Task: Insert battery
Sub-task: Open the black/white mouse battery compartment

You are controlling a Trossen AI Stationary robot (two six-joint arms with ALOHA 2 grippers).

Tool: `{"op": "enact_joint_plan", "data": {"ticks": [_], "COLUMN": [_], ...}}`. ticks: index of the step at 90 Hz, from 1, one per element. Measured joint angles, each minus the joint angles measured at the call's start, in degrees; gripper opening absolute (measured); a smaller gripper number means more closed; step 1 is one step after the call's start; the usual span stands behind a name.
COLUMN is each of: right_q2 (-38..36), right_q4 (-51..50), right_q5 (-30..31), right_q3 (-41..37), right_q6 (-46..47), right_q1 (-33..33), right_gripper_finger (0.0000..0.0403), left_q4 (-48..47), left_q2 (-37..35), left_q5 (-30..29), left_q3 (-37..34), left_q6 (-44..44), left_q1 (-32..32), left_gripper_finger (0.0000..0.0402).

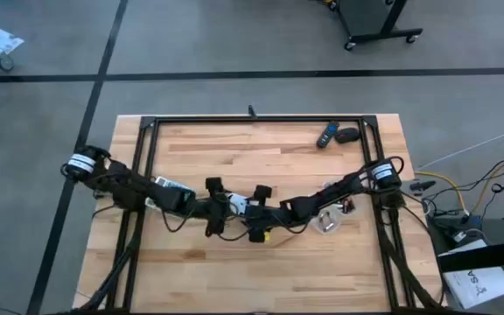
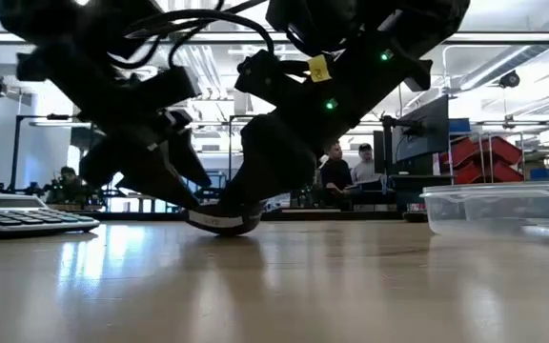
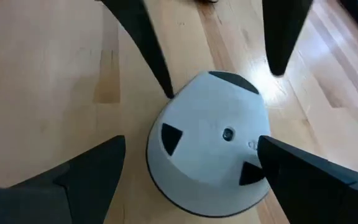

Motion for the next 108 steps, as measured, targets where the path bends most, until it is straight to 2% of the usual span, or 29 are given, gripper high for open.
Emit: {"op": "enact_joint_plan", "data": {"ticks": [9, 23, 41, 57, 84, 108], "right_q2": [0.04, 0.09, 0.09, 0.09, 0.09, 0.11], "right_q4": [0.00, -0.08, -0.15, -0.15, -0.16, -0.09], "right_q5": [0.01, -0.10, -0.10, -1.19, -1.24, -1.24], "right_q3": [-0.04, -0.16, -0.31, -0.33, -0.35, -0.35], "right_q6": [-1.65, -1.90, -0.74, -1.29, -1.53, -1.56], "right_q1": [-0.02, -0.42, -1.00, -1.09, -1.09, -1.09], "right_gripper_finger": [0.0348, 0.0348, 0.0348, 0.0348, 0.0348, 0.0348], "left_q4": [1.48, 4.40, 4.59, 5.06, 5.09, 8.00], "left_q2": [1.32, 2.73, 5.30, 6.59, 4.89, 5.31], "left_q5": [4.07, 7.35, 7.69, 8.06, 9.08, 15.33], "left_q3": [0.00, 0.00, 0.00, 0.13, 0.00, 0.00], "left_q6": [3.74, 6.89, 6.70, 3.75, -2.08, -9.00], "left_q1": [1.75, 3.42, 3.80, 3.78, 3.69, 3.91], "left_gripper_finger": [0.0323, 0.0323, 0.0323, 0.0319, 0.0309, 0.0309]}}
